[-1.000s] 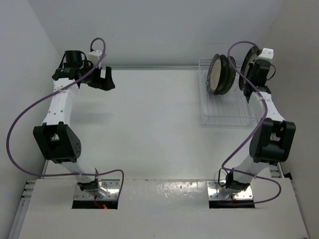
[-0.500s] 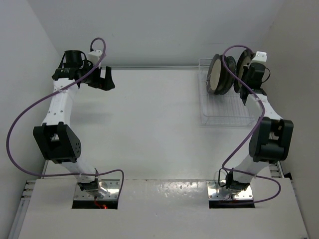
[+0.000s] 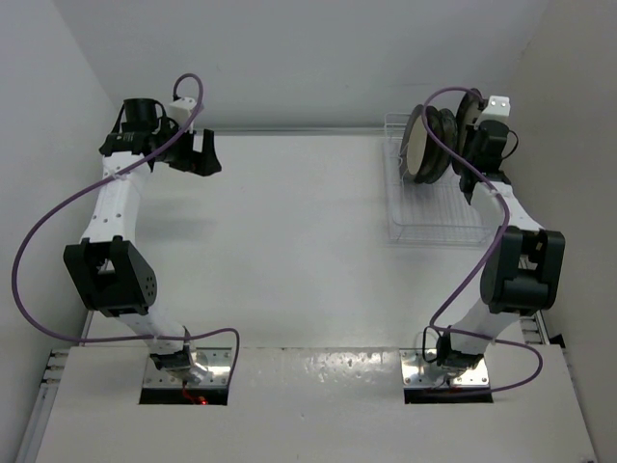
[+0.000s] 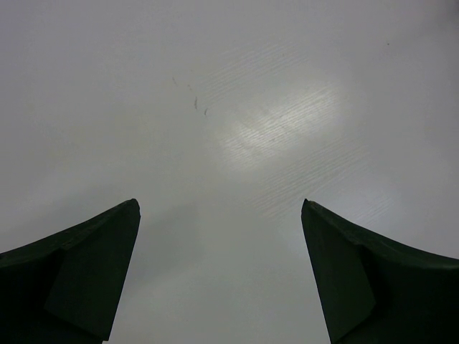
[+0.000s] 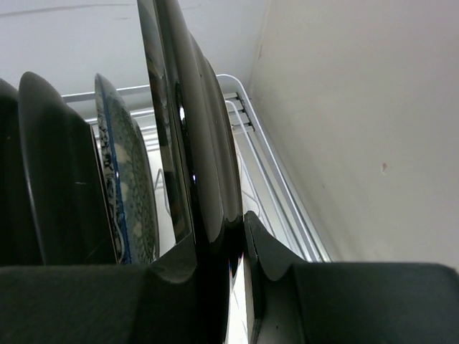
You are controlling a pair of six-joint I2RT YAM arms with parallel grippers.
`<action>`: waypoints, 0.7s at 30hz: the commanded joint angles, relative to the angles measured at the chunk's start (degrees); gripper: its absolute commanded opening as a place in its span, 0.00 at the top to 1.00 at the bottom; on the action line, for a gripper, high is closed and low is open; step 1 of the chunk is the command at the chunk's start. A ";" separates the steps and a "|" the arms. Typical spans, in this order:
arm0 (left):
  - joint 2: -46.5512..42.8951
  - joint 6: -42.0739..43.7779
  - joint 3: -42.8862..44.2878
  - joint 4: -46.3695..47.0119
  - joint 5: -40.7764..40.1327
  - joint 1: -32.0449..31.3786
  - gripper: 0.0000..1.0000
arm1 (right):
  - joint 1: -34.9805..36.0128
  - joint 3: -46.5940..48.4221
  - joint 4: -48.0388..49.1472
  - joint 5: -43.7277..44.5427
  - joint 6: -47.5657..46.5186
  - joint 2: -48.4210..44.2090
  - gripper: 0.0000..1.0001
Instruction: Load the plates into the dish rack
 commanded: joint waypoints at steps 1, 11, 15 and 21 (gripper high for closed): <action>-1.99 0.09 -0.26 1.03 1.38 0.55 0.00 | 0.42 3.77 12.88 -1.11 1.84 -5.02 1.00; -2.52 0.09 -1.39 1.03 1.38 0.55 0.00 | 0.16 0.52 10.77 -4.36 6.33 -3.17 1.00; -2.52 0.09 -1.40 1.03 1.38 0.55 0.00 | 1.56 -0.71 11.03 -2.97 -0.59 -1.60 1.00; -2.52 0.09 -1.40 1.03 1.38 0.55 0.00 | 2.53 -2.99 12.08 -1.90 -3.25 -0.89 1.00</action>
